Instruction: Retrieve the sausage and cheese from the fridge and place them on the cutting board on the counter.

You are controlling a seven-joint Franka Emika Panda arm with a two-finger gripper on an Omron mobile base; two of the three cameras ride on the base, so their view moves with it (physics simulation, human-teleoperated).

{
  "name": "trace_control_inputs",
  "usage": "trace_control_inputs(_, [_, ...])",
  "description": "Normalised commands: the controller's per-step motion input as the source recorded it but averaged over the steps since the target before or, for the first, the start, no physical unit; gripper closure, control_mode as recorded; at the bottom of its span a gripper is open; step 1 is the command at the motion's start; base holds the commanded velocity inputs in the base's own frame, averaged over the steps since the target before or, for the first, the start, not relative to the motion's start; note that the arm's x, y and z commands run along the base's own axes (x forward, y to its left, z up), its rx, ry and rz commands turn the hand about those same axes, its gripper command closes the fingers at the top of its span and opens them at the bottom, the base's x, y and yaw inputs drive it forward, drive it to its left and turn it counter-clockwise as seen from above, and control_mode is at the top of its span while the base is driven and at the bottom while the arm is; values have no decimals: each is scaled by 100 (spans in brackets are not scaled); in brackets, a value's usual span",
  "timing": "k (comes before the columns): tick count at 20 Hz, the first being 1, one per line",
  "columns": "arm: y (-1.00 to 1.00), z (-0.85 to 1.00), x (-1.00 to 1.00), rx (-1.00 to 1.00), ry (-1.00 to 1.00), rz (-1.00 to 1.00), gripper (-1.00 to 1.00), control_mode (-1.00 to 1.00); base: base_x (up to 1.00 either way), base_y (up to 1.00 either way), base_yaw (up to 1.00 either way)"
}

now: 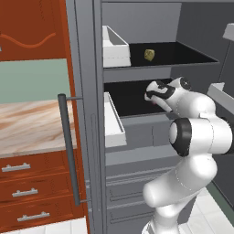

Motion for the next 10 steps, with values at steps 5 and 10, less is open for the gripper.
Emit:
trace_control_inputs(5, [0,-17,9,0,0,4,-100,-100,0,0,0])
trace_control_inputs(10, [0,-6,14,0,0,4,-100,-100,0,0,0])
